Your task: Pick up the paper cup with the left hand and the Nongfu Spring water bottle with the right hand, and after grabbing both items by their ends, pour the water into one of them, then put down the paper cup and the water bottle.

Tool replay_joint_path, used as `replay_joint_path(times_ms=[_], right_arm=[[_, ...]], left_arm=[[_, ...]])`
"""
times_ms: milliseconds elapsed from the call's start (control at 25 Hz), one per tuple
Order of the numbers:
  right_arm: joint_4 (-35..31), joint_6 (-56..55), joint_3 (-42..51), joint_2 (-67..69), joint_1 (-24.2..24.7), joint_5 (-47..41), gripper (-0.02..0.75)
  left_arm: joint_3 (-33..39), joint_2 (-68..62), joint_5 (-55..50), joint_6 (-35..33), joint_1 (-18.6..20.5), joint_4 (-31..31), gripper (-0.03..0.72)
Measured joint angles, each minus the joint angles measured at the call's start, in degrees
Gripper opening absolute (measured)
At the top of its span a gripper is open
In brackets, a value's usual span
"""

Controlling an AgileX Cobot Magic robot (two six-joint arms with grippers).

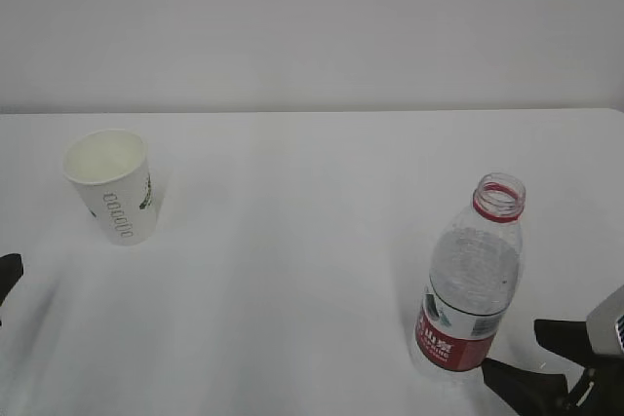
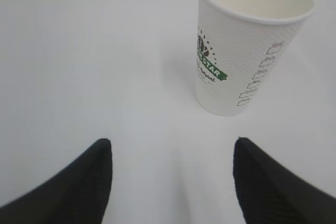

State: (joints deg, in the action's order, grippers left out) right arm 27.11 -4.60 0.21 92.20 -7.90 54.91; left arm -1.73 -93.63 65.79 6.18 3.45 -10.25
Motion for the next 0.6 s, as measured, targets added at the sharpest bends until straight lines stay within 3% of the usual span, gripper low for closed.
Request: replay_joint_path(times_ms=[600], right_arm=[[1.39,8.56,0.0,13.83,0.0,10.5,0.587]], left_arm=[[0.0,0.0,0.0,0.0,0.0,-1.68,0.516]])
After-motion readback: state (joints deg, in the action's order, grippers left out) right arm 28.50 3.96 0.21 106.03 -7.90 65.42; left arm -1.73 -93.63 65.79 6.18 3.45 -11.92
